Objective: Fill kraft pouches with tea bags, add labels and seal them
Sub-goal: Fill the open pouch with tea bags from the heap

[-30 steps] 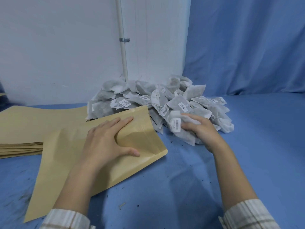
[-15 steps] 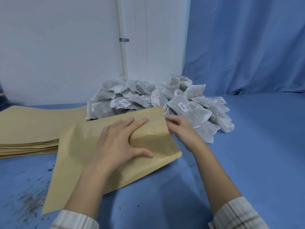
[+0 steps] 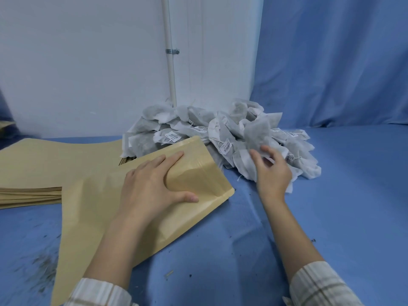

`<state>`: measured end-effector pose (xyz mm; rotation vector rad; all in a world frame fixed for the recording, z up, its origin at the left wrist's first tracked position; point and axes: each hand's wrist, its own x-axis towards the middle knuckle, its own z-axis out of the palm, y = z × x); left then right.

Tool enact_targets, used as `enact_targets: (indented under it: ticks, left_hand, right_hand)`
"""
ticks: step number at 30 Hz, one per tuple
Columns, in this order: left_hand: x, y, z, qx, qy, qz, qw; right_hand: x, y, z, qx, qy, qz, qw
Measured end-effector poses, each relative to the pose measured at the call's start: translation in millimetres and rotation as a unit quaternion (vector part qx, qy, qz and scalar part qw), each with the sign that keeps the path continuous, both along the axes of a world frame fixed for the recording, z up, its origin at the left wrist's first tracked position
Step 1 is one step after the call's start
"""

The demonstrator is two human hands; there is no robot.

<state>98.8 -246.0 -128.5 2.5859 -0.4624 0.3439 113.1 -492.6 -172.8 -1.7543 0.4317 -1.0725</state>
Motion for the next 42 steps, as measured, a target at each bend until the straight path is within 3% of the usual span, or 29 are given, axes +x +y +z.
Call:
enact_targets:
  ticks: [2,4,7,9,13,17,18,19,21,22,23,25,26,27,29,31,33,36,38,42]
  left_hand:
    - [0,2,0,-0.002,0.001,0.004,1.000]
    - [1,3,1,-0.006,-0.003,0.006,1.000]
    - [0,4,2,-0.018,-0.009,0.007,1.000]
    - [-2,1,2,-0.029,-0.012,-0.004,0.999]
    - [-8,-8,6,-0.059,-0.014,-0.050,0.997]
    - [-8,-8,6,-0.024,0.015,-0.080,0.996]
    - [-7,-7,5,-0.027,0.022,-0.079,0.996]
    - [-7,-7,4,-0.022,0.025,-0.074,0.997]
    - [-6,-8,1,0.002,0.025,-0.056,0.998]
    - [-5,-8,0,0.012,0.021,-0.047,0.999]
    - [-4,-8,0,0.018,0.018,-0.041,0.999]
    - [-4,-8,-2,0.020,0.017,-0.035,0.999]
    - [-4,-7,-2,0.018,0.019,-0.034,0.999]
    - [-4,-7,-2,0.016,0.021,-0.033,0.999]
    - [-3,-6,-2,0.007,0.018,-0.031,0.999]
    - [-3,-4,-2,-0.007,0.013,-0.023,1.000]
    - [-2,-2,-2,-0.017,0.008,-0.015,1.000]
    - [-2,0,0,-0.019,0.002,-0.008,1.000]
    - [-3,-1,1,-0.025,-0.004,-0.012,1.000]
    - [-7,-7,2,-0.039,-0.019,-0.051,0.998]
  right_hand:
    - [-5,-1,9,0.167,-0.086,0.016,0.982]
    - [-10,-8,16,0.284,-0.127,0.103,0.945]
    - [-15,-12,20,0.307,-0.078,0.268,0.910]
    - [-17,-1,19,0.256,-0.008,0.344,0.903]
    - [-13,25,17,0.044,0.091,0.386,0.917]
    - [-16,28,24,-0.112,0.258,0.489,0.826]
    - [-15,25,24,-0.101,0.258,0.482,0.831]
    - [-15,21,22,-0.077,0.235,0.438,0.864]
    - [-7,5,14,-0.093,0.173,0.194,0.961]
    - [-6,-4,11,-0.147,0.193,0.059,0.968]
    - [-7,-13,7,-0.185,0.265,-0.004,0.946]
    - [-8,-28,-10,-0.252,0.390,-0.007,0.885]
    - [-7,-32,-18,-0.287,0.404,-0.004,0.869]
    - [-7,-33,-22,-0.315,0.381,-0.016,0.869]
    - [-4,-33,-20,-0.314,0.244,-0.075,0.914]
    - [-3,-28,-8,-0.181,0.086,-0.109,0.974]
    - [-7,-23,4,0.020,-0.010,-0.037,0.999]
    - [-11,-10,15,0.187,-0.026,0.162,0.969]
    - [-13,2,21,0.195,0.012,0.251,0.948]
    - [-15,34,26,0.049,0.131,0.371,0.918]
